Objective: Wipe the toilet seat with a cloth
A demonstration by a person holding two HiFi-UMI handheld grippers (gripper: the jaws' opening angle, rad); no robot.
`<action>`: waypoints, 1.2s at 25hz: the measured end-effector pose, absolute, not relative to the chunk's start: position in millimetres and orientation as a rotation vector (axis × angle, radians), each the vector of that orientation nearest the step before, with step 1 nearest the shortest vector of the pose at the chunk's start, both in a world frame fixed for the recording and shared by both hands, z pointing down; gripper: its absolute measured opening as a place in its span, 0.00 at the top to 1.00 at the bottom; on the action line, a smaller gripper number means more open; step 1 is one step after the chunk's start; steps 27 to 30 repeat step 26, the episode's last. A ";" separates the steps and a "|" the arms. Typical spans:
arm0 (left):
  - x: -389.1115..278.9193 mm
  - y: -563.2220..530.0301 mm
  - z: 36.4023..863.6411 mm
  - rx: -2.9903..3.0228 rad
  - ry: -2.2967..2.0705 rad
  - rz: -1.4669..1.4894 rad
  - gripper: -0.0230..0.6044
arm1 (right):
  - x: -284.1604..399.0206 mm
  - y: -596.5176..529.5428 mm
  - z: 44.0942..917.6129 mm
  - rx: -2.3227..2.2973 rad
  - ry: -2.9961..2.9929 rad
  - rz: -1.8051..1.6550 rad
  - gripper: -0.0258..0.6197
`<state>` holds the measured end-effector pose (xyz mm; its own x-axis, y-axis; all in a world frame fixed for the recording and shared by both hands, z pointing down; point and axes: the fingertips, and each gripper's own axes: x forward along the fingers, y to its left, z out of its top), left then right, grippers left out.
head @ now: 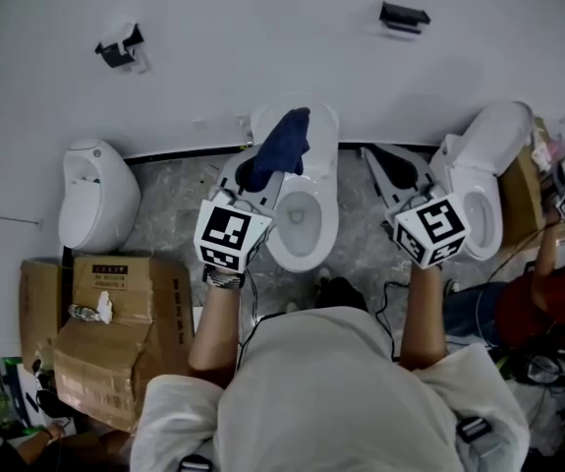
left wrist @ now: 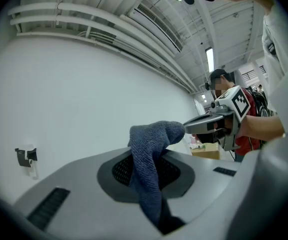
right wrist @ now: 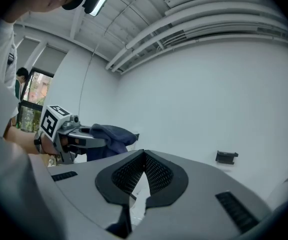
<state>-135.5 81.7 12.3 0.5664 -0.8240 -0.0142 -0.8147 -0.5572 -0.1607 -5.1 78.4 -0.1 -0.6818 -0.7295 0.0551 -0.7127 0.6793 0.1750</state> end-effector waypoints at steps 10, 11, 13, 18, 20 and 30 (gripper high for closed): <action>-126.6 90.1 -7.5 -2.635 1.403 -0.043 0.90 | 8.4 84.2 -20.4 1.248 -2.766 -0.289 0.92; -125.3 90.4 -8.1 -2.636 1.403 -0.046 0.90 | 9.5 84.8 -21.3 1.248 -2.765 -0.291 0.92; -122.9 91.5 -8.9 -2.636 1.401 -0.047 0.90 | 11.5 86.7 -21.9 1.249 -2.763 -0.290 0.92; -116.9 96.0 -5.2 -2.654 1.381 -0.034 0.90 | 17.3 93.4 -15.7 1.265 -2.757 -0.270 0.92; -116.1 97.2 -1.5 -2.665 1.379 -0.036 0.90 | 19.2 95.2 -12.0 1.272 -2.753 -0.260 0.92; -112.0 96.0 6.3 -2.677 1.377 -0.054 0.90 | 25.3 95.4 -5.3 1.289 -2.743 -0.250 0.92</action>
